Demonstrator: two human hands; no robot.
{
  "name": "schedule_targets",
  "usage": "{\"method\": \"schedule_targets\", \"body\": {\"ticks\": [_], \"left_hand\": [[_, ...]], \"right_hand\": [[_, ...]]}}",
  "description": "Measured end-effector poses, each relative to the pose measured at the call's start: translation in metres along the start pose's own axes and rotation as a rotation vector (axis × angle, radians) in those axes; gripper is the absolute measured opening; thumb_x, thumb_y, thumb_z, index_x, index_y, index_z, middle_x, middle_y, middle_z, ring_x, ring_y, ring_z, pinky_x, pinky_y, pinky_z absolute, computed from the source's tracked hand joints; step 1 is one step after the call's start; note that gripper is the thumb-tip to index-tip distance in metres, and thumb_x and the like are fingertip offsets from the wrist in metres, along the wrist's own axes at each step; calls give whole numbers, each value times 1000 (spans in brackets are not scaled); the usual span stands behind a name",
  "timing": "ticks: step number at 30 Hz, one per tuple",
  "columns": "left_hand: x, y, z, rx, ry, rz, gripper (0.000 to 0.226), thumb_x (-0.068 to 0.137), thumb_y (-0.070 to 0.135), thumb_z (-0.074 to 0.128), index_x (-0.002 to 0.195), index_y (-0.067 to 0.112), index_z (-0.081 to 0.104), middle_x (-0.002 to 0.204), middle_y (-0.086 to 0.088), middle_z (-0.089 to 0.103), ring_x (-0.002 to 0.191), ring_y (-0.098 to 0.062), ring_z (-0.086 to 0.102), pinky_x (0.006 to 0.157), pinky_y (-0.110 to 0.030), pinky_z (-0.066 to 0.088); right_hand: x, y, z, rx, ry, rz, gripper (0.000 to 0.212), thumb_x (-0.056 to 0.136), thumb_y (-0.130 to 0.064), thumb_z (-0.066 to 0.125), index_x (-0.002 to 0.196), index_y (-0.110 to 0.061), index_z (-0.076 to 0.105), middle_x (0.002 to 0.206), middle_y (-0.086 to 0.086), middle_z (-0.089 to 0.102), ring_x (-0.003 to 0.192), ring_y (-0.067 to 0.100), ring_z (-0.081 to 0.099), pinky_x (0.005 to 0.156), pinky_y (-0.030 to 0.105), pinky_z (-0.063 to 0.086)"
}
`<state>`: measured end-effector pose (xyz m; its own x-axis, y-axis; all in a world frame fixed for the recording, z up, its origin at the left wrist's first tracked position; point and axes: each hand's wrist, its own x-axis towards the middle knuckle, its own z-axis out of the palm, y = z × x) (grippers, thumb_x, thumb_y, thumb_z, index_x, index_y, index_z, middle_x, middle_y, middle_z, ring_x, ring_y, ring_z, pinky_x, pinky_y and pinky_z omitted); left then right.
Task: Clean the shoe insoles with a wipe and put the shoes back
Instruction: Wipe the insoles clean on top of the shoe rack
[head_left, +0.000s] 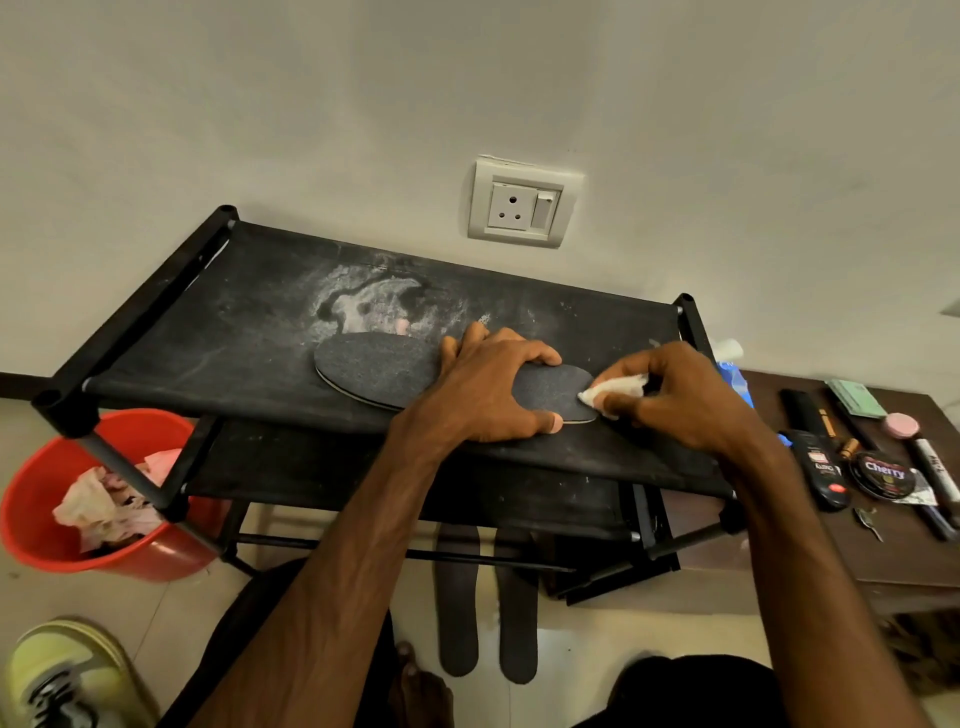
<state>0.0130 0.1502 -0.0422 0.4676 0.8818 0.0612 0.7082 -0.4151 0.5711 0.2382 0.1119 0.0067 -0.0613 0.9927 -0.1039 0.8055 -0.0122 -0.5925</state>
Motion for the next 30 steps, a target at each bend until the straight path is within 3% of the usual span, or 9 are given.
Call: {"method": "schedule_targets", "body": {"ticks": [3, 6, 12, 16, 19, 24, 26, 30], "left_hand": [[1, 0, -1, 11, -8, -4, 68, 71, 61, 77, 133, 49, 51, 137, 14, 46, 126, -15, 28, 93, -35, 14], [0, 0, -1, 18, -20, -1, 68, 72, 62, 75, 134, 49, 50, 138, 13, 45, 127, -16, 28, 94, -35, 14], [-1, 1, -3, 24, -30, 0, 68, 74, 63, 75, 135, 49, 50, 139, 13, 46, 127, -16, 29, 96, -37, 16], [-1, 3, -2, 15, -23, -2, 70, 72, 62, 77, 136, 48, 51, 138, 13, 46, 125, -16, 28, 93, -35, 16], [0, 2, -2, 11, -25, -1, 70, 72, 60, 78, 136, 48, 51, 139, 13, 46, 126, -16, 28, 92, -35, 15], [0, 2, -2, 26, -25, 6, 70, 73, 60, 77, 136, 48, 50, 139, 12, 45, 124, -16, 28, 91, -36, 16], [0, 1, -3, 23, -35, 7, 70, 73, 61, 76, 137, 48, 50, 139, 12, 45, 124, -16, 27, 90, -36, 15], [1, 0, -1, 30, -51, 2, 70, 75, 63, 74, 138, 48, 48, 138, 11, 45, 125, -17, 27, 96, -39, 17]], "right_hand": [[3, -2, 5, -38, -15, 1, 12, 86, -18, 81, 98, -20, 82, 92, -6, 78, 84, 9, 72, 79, 28, 61], [13, -2, 13, -63, 106, 14, 13, 87, -14, 80, 96, -23, 81, 83, -11, 74, 75, 3, 68, 61, 8, 51], [29, -13, 25, -44, 200, 44, 16, 90, -11, 76, 103, -19, 81, 90, -2, 75, 76, 4, 67, 65, 12, 50], [14, -14, 15, -66, 77, -43, 14, 86, -17, 81, 92, -29, 82, 86, -8, 77, 78, 9, 70, 69, 20, 58], [1, -17, 7, -93, -74, -88, 25, 83, -18, 84, 86, -42, 78, 86, -20, 74, 83, 0, 70, 71, 13, 55], [-2, -19, 5, -113, -129, -96, 30, 82, -16, 84, 86, -44, 76, 89, -18, 76, 84, -4, 69, 74, 14, 57], [2, -18, 8, -87, -79, -64, 23, 84, -16, 83, 88, -38, 78, 89, -16, 75, 81, -4, 69, 69, 10, 55], [20, -22, 23, -66, 179, -20, 17, 84, -13, 79, 93, -27, 83, 76, -10, 74, 65, 1, 66, 55, 5, 47]]}}
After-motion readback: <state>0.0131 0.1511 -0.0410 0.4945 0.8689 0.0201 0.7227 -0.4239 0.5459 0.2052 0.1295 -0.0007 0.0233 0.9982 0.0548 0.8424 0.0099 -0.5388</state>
